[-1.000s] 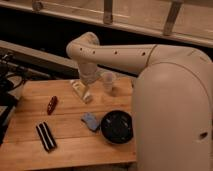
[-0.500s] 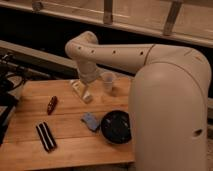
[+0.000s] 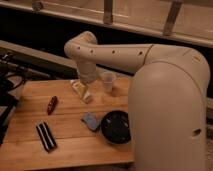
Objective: Move the arm in a circular motion
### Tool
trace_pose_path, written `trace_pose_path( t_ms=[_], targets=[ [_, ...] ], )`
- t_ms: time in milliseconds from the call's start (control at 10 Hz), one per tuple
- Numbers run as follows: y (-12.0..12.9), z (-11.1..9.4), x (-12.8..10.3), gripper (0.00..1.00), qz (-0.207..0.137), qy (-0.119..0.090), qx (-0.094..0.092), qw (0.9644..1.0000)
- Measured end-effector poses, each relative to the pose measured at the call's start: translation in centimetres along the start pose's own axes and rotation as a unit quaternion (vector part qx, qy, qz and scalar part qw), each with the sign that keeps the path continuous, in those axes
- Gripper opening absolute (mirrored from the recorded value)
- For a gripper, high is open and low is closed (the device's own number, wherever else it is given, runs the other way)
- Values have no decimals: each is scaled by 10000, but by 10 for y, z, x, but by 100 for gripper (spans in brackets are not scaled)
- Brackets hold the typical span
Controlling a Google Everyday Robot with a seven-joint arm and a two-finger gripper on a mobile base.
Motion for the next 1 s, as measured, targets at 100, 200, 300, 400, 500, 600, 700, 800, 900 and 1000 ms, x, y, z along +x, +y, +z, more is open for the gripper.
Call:
trace_pose_path(
  t_ms=[100,200,300,400,500,600,700,800,900,1000],
  targets=[
    [2,0,-3,86,-51,11,12,10000],
    [9,-1,-6,86,-113,22,3,9999],
    [14,-1,-6,86,-143,37,-37,9999],
    [11,-1,-3,86,-149,48,-29,9999],
    [4,0,-1,86,-148,53,-16,9999],
    [3,0,0,86,-194,72,3,9998],
    [7,0,1,86,-239,87,6,9997],
    [12,0,1,86,-288,96,-31,9995],
    [11,-1,1,86,-316,99,-34,9994],
    [7,-1,-1,86,-336,113,-20,9994]
  ],
)
